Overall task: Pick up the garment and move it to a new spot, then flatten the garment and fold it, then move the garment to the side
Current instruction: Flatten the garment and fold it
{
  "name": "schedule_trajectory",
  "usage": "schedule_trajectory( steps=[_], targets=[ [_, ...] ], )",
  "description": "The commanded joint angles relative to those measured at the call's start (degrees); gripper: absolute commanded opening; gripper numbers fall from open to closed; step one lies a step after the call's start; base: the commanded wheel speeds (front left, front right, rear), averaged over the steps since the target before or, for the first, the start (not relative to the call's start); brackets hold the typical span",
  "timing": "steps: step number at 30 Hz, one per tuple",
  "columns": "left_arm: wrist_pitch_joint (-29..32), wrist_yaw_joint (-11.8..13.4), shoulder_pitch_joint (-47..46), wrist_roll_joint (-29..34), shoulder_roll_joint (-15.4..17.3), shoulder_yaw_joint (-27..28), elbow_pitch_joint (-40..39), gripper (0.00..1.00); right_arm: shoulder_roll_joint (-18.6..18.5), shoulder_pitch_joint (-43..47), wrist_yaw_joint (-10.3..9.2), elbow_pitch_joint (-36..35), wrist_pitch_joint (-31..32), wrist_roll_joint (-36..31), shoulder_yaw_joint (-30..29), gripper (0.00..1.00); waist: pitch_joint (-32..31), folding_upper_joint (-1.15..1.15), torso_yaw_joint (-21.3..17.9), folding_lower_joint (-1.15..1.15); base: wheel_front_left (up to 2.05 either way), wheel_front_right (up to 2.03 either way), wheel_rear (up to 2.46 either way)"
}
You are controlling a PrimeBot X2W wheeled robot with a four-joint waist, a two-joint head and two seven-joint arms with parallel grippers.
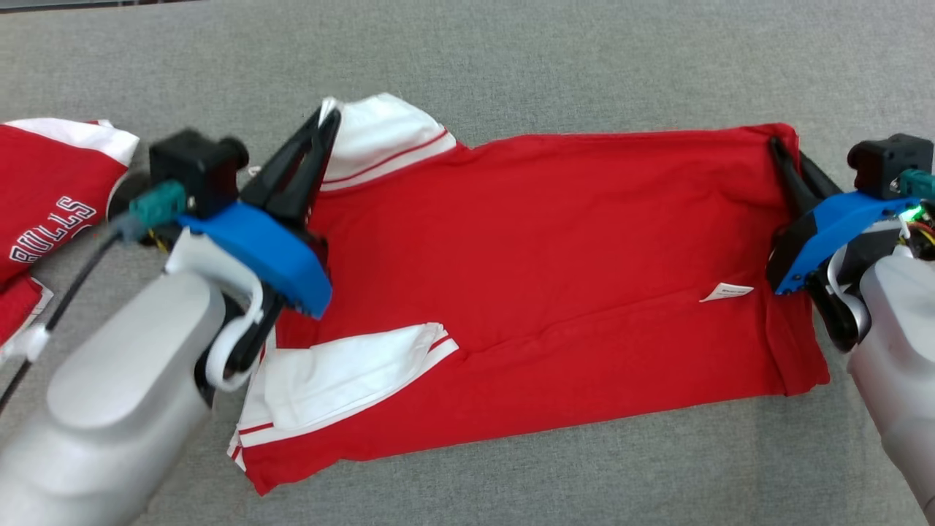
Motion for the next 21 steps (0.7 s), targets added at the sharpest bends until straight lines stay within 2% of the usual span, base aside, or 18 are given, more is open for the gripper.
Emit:
schedule_trajectory(
  steps=[1,6,12,16,21],
  targets=[
    [0.2,1.45,1.93,-0.24,1.17,0.37,-2.55,0.0,-0.21,0.94,-0.01,0.41,-0.69,-0.09,0.07,0.0,-0.24,0.0,0.1,0.0,0.0,0.0,0.0],
    [0.5,7.58,9.45,-0.8,5.52,0.86,-14.5,0.0,-0.08,3.14,-0.01,1.35,-3.07,-0.16,-0.45,0.0,-1.53,0.0,0.61,0.0,0.0,0.0,0.0],
    [1.02,13.12,17.29,-1.63,8.37,0.03,-23.66,0.0,0.17,6.42,-0.01,1.26,-4.38,-0.37,-1.76,0.0,-3.34,0.0,1.41,0.0,0.0,0.0,0.0],
    [0.27,15.02,20.89,-2.48,8.82,-0.25,-26.04,0.0,-0.02,9.12,0.0,-0.19,-4.68,-0.71,-3.25,0.0,-4.12,0.0,1.9,0.0,0.0,0.0,0.0],
    [-1.31,16.07,24.0,-3.67,8.9,0.14,-25.95,0.0,-0.36,13.66,-0.01,-5.81,-4.71,-1.55,-6.51,0.0,-4.87,0.0,2.08,0.0,0.0,0.0,0.0]
  ],
)
